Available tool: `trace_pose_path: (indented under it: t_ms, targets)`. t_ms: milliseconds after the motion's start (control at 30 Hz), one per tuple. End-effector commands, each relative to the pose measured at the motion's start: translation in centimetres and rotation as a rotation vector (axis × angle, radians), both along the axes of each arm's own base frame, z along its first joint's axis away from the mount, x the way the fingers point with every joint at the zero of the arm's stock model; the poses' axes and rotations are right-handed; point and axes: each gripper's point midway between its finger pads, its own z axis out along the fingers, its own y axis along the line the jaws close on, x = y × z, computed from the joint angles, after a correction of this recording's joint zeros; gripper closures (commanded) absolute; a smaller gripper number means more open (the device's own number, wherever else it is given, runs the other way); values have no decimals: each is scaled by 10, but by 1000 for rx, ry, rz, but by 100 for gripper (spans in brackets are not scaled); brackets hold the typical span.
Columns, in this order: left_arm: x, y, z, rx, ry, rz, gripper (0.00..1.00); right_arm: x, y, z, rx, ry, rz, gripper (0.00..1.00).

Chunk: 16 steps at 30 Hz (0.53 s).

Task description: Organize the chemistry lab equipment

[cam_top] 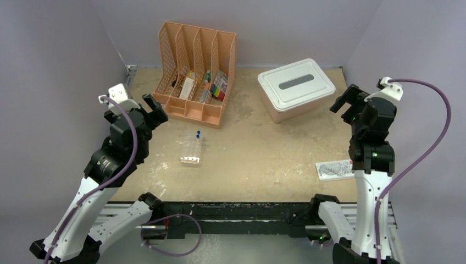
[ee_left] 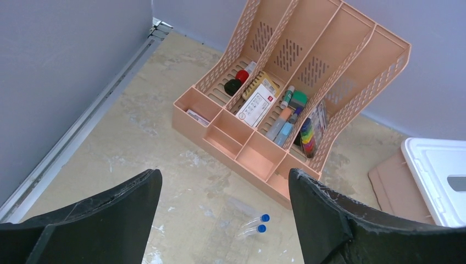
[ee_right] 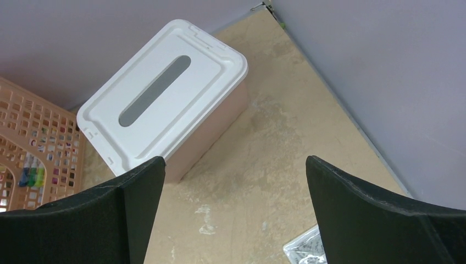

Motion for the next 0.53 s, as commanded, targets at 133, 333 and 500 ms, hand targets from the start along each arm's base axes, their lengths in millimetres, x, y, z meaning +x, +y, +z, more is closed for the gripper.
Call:
trace_pose_path:
  t_ms: [133,333,500]
  targets:
    - [-17,12,25,-58,-69,14,14,-5,-3,16,-4,-53,-26,1]
    - [-28,16,26,-78,-81,1,13,-4,-2,15,0,-54,-24,1]
    - [-29,16,26,-73,-76,-9,13,-5,-3,13,3,-53,-29,1]
